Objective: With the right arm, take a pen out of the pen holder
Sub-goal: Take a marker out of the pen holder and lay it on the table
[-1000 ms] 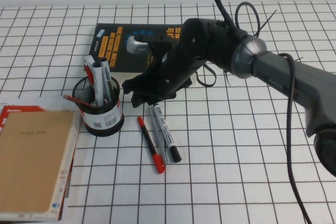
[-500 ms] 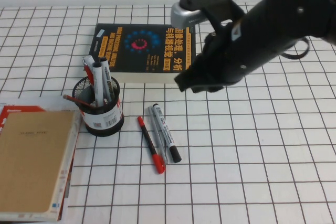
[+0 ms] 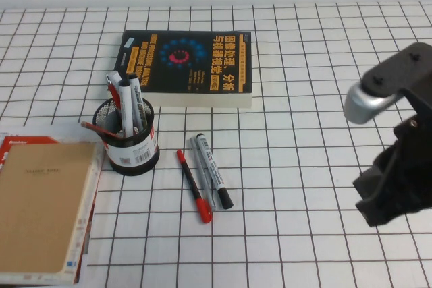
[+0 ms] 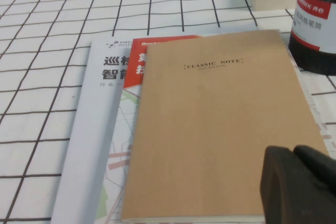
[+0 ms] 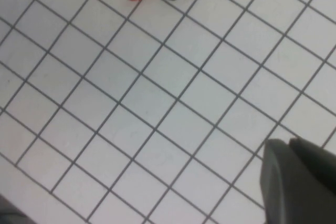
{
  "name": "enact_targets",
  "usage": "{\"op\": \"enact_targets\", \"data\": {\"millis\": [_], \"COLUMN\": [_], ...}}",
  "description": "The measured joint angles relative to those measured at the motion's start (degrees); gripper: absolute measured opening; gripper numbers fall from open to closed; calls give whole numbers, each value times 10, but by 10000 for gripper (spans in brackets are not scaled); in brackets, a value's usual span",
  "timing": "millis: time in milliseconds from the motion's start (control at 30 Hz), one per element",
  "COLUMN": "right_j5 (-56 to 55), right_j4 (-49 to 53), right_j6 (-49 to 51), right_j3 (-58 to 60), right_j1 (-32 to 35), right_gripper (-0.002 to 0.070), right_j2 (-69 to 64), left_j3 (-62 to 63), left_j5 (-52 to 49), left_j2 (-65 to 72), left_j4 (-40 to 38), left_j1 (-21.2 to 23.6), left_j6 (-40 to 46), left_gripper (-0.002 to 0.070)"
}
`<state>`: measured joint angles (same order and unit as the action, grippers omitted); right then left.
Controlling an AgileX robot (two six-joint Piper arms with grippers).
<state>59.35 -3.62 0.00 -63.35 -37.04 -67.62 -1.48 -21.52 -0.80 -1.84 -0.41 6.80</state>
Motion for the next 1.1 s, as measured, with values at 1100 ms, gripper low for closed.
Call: {"op": "enact_targets", "data": {"millis": [1100], "right_j5": [-562], "right_j4": [4], "right_j6": [0], "right_j3": [543], "right_j1": [339], "right_gripper": [-15], "right_j2": [417], "left_j3": [0], "left_j5": [0], "left_j2": [0], "left_j4": [0], "left_j1": [0], "left_j6": [0], "left_gripper": [-4]}}
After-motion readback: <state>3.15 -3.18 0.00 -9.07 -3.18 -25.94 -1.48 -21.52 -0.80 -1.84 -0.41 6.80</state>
